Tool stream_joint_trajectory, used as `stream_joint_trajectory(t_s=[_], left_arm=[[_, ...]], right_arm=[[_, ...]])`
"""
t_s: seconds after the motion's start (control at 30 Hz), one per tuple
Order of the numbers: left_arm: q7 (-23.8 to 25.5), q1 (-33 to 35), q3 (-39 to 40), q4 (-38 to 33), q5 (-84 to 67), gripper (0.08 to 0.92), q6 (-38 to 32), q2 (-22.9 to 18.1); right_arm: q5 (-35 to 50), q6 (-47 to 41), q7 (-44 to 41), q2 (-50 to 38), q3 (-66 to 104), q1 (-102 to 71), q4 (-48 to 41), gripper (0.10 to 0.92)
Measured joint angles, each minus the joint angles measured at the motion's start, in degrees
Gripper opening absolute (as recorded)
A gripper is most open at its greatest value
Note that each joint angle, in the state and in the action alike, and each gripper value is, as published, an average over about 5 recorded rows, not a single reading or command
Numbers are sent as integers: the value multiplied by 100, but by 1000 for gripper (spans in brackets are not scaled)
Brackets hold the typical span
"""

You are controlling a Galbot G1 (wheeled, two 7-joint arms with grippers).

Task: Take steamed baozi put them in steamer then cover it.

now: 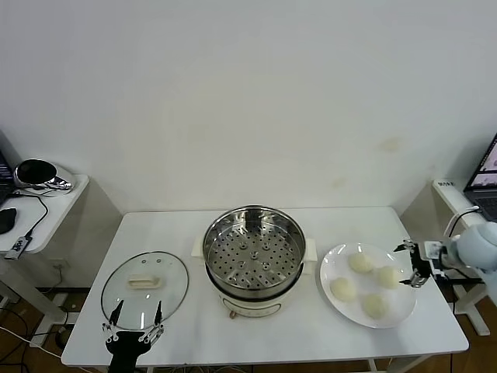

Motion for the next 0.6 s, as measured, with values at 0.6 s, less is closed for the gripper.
stream_joint_trajectory(t_s=[0.6], left_arm=[[-1, 70, -99, 26, 172, 823, -101, -95]], right_arm=[[-618, 228, -213, 1124, -1361, 1368, -1485, 823]])
